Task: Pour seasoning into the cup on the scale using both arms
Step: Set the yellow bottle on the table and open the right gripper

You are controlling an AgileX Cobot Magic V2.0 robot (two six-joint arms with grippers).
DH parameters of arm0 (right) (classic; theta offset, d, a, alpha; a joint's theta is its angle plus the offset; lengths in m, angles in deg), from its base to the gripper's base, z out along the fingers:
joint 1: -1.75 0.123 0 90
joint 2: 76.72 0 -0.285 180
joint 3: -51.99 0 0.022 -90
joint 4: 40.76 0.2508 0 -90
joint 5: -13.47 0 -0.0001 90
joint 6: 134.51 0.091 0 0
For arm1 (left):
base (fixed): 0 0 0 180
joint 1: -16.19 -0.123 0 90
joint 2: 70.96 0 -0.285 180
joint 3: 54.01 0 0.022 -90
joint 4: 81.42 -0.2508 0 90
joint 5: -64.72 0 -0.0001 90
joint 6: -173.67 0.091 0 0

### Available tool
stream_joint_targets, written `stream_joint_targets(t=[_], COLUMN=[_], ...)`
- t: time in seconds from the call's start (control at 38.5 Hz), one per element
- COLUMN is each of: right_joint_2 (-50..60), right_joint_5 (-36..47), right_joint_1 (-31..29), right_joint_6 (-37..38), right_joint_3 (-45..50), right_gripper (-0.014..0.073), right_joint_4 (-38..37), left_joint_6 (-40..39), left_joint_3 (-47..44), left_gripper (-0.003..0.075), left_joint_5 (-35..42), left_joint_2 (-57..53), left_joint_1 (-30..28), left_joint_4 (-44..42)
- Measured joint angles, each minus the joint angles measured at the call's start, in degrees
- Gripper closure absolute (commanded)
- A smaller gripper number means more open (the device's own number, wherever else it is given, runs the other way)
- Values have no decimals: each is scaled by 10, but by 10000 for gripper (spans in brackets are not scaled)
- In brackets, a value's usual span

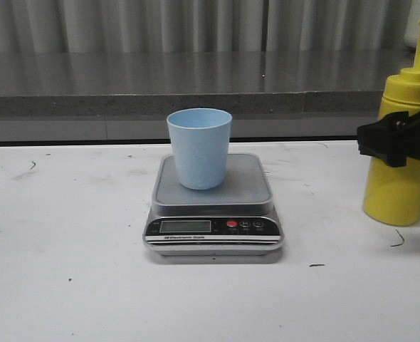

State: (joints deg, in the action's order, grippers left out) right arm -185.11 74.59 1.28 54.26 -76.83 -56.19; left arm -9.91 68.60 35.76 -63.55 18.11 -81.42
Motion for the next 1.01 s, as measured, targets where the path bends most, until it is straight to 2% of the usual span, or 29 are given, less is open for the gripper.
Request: stream_joint_targets(t=[0.16, 0.75, 1.01], right_joint_2=[0, 7, 127], right_joint_5=[33, 39, 39], right_joint_1=[0, 0, 0], right_joint_6=[0, 0, 0], right_joint_3=[34, 124, 197], right_gripper=[-8, -8, 8], right_joint_4=[24, 19, 18], left_joint_6=[0, 0, 0], left_joint_3=[0, 0, 0], left_gripper=[740, 740, 740], left_joint_5=[0, 0, 0], left_joint_2=[0, 0, 0], left_joint_1=[0, 0, 0], left_joint_4=[0, 0, 0])
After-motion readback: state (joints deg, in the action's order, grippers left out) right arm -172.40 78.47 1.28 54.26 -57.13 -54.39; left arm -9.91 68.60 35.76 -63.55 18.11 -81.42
